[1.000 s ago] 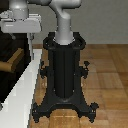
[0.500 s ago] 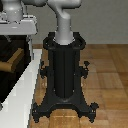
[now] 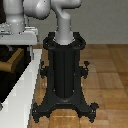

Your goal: Open the door by pressing down and pulling on the handle.

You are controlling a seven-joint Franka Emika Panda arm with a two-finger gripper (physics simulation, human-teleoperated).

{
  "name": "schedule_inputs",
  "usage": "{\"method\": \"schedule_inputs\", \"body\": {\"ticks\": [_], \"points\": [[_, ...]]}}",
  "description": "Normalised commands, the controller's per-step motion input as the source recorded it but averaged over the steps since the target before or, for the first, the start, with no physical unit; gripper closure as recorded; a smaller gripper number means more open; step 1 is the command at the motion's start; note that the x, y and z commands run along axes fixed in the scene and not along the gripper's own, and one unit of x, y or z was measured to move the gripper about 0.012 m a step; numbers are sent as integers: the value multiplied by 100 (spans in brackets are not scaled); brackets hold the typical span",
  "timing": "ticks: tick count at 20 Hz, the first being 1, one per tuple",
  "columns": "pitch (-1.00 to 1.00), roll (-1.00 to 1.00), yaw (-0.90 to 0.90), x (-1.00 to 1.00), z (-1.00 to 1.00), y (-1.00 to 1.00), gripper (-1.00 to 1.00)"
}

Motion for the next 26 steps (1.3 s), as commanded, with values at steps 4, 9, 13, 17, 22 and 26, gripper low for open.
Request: {"method": "schedule_inputs", "body": {"ticks": [4, 9, 13, 17, 22, 26], "points": [[0, 0, 0, 0, -75, -75, -100], [0, 0, 0, 0, -20, -20, -100], [0, 0, 0, 0, 0, 0, 100], [0, 0, 0, 0, 0, 0, 100], [-3, 0, 0, 0, -20, 0, 100], [-11, 0, 0, 0, -75, 0, 100]]}}
